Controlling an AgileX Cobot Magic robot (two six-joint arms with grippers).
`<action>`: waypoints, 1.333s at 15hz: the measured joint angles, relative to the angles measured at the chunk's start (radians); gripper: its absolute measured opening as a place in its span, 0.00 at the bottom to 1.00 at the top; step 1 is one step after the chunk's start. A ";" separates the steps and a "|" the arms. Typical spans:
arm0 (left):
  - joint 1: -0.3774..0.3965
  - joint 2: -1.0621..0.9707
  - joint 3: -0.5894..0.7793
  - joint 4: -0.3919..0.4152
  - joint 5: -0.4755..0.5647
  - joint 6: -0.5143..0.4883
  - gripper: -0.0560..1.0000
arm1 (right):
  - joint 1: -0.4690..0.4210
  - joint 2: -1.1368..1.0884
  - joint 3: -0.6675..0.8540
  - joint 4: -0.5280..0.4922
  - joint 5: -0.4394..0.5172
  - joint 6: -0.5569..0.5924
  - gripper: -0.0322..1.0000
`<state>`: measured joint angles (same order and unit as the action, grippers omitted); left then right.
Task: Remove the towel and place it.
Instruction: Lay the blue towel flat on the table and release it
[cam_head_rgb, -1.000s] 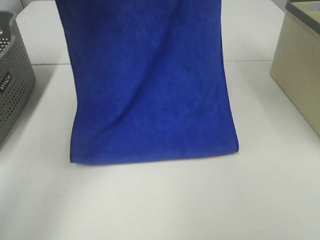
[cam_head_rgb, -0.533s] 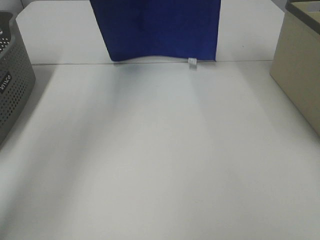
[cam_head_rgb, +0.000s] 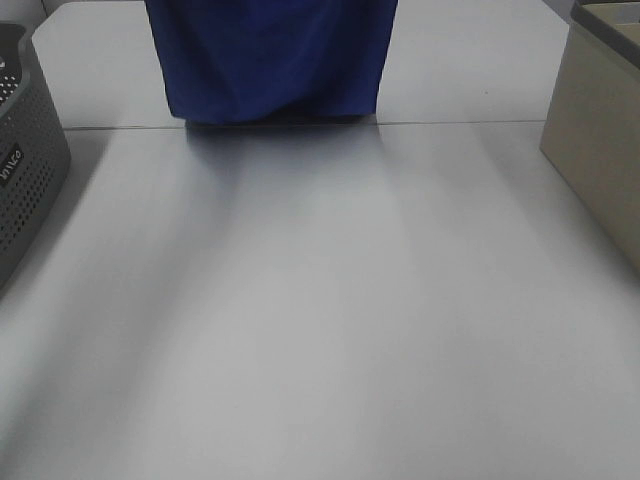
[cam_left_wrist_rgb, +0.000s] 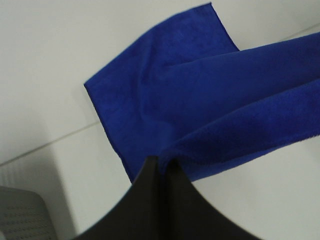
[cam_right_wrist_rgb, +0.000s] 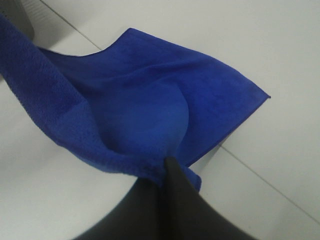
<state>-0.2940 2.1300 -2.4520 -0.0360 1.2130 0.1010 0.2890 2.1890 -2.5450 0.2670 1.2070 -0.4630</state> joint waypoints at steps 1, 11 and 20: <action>0.000 0.000 0.052 -0.016 0.000 0.000 0.05 | 0.000 -0.009 0.033 -0.013 0.003 0.023 0.05; -0.011 -0.382 0.790 -0.111 0.002 0.027 0.05 | 0.000 -0.439 0.944 -0.010 0.010 0.120 0.05; -0.157 -0.673 1.268 -0.227 -0.004 -0.023 0.05 | 0.002 -0.740 1.509 0.058 0.007 0.154 0.05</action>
<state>-0.4510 1.4570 -1.1840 -0.2630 1.2090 0.0780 0.2910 1.4490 -1.0360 0.3250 1.2140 -0.3090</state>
